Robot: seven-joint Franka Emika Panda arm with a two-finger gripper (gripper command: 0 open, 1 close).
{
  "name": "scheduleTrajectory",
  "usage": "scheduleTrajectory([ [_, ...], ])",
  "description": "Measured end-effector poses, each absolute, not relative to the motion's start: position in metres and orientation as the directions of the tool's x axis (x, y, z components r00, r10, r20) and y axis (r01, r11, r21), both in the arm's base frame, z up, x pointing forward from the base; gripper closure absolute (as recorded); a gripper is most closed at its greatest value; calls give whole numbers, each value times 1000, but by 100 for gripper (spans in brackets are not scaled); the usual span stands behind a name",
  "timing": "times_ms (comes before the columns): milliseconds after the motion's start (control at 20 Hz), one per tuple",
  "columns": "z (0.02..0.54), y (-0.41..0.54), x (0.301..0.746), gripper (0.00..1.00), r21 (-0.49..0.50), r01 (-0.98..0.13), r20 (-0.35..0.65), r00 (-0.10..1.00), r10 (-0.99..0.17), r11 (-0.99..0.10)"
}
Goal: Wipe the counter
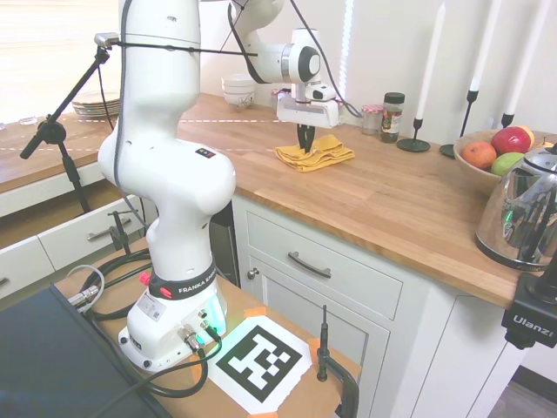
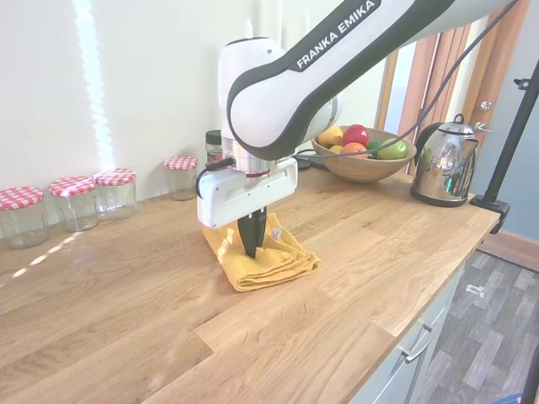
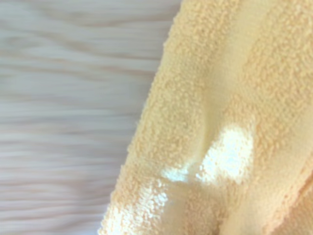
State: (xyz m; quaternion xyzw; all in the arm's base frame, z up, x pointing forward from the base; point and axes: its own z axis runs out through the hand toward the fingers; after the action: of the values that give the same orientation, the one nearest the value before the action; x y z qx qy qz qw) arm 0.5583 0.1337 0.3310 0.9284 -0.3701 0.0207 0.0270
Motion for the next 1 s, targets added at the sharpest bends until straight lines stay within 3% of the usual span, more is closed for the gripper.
scheduleTrajectory([
  [1000,331,313,550,100,68,-617,116,785,-608,-784],
])
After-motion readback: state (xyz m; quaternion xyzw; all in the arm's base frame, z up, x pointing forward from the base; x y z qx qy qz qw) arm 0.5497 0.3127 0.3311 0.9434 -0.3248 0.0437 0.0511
